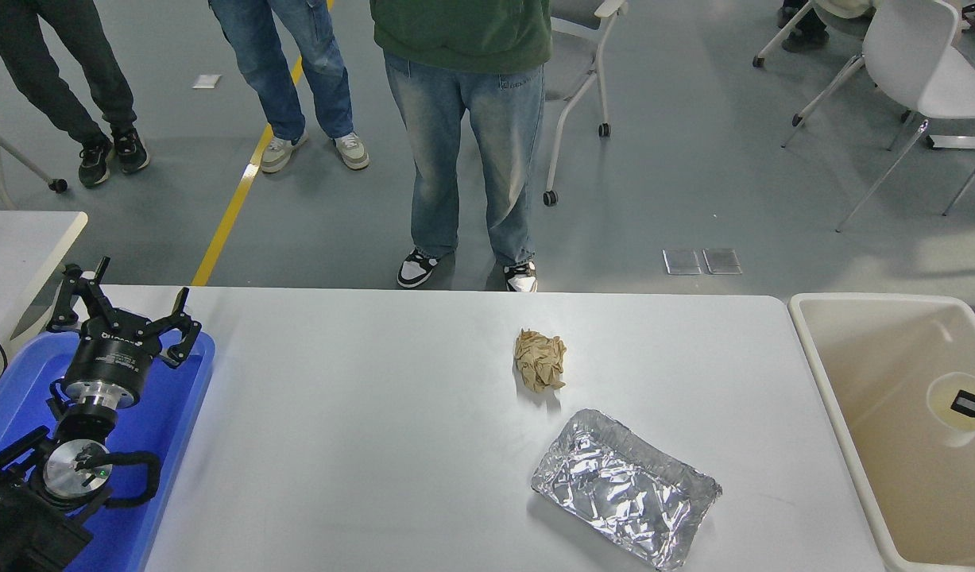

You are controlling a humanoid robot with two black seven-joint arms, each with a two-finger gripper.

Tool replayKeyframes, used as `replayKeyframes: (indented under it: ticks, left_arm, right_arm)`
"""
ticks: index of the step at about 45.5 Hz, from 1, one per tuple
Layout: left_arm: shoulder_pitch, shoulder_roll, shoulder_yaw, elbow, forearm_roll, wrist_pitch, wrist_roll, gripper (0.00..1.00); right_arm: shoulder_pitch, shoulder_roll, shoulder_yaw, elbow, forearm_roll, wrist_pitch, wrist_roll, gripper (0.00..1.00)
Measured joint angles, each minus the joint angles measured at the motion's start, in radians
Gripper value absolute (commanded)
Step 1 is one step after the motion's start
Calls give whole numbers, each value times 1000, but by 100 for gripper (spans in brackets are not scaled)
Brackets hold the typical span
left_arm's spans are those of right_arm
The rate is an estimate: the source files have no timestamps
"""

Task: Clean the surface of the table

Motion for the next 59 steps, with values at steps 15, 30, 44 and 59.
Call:
replayKeyframes:
  ticks: [15,30,44,59]
  left_arm:
    - [1,0,0,0,0,0,0,100]
    - [1,0,0,1,-1,0,0,100]
    - [2,0,0,1,-1,0,-1,100]
    - [2,-1,0,1,-2,1,-2,100]
  right_arm:
    - [-4,1,2,-8,23,-3,0,100]
    - [-6,0,4,-11,62,-8,2,100]
    - [23,-73,263,174,129,0,-11,100]
    - [-131,-163,862,497,151,0,-21,100]
